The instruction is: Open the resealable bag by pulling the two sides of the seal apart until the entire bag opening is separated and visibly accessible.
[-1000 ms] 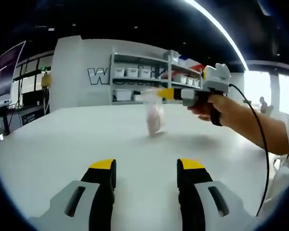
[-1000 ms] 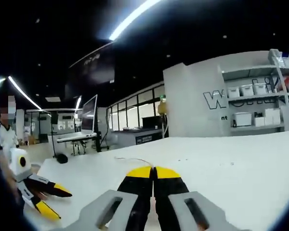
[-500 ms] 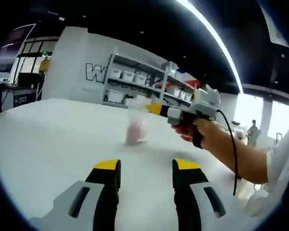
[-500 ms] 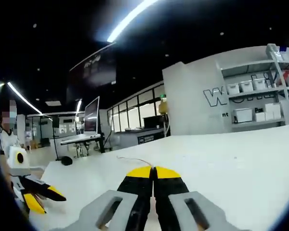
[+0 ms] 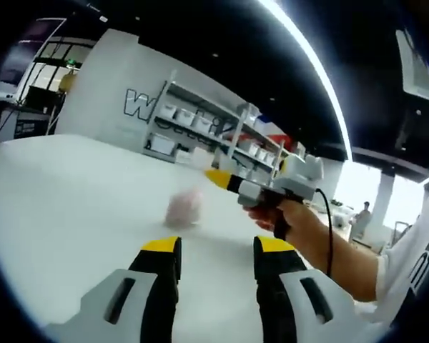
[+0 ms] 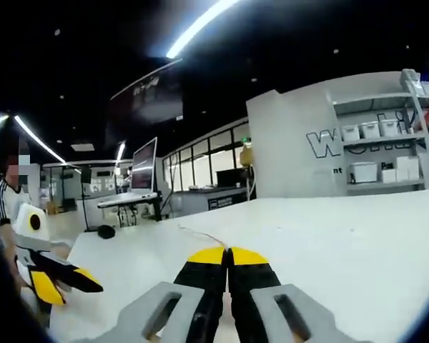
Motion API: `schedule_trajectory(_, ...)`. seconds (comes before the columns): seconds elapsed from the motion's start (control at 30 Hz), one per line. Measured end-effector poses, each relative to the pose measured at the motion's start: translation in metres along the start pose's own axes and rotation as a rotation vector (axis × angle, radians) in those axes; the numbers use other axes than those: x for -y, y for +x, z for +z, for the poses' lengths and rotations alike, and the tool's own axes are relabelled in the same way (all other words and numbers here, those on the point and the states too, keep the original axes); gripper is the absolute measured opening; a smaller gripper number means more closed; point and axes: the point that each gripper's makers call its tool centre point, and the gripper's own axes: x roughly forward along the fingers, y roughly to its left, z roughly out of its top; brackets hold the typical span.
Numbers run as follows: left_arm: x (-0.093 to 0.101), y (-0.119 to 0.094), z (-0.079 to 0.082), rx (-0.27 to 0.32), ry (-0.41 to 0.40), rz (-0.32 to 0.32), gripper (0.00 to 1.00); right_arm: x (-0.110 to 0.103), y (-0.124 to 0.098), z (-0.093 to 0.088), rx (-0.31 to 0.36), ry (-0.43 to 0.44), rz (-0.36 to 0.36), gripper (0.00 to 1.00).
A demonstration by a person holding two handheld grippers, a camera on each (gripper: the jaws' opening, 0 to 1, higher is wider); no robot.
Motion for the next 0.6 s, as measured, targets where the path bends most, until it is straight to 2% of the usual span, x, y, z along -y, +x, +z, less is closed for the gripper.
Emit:
schedule_trajectory(0.23, -0.001, 0.000, 0.000, 0.000, -0.011, 0.006, 0.39, -0.006, -0.004, 0.000, 0.002, 0.031, 0.020, 0.00)
schedule_trajectory(0.6, 0.013, 0.002, 0.001, 0.014, -0.070, -0.046, 0.36, -0.029, -0.016, -0.004, -0.004, 0.033, 0.060, 0.00)
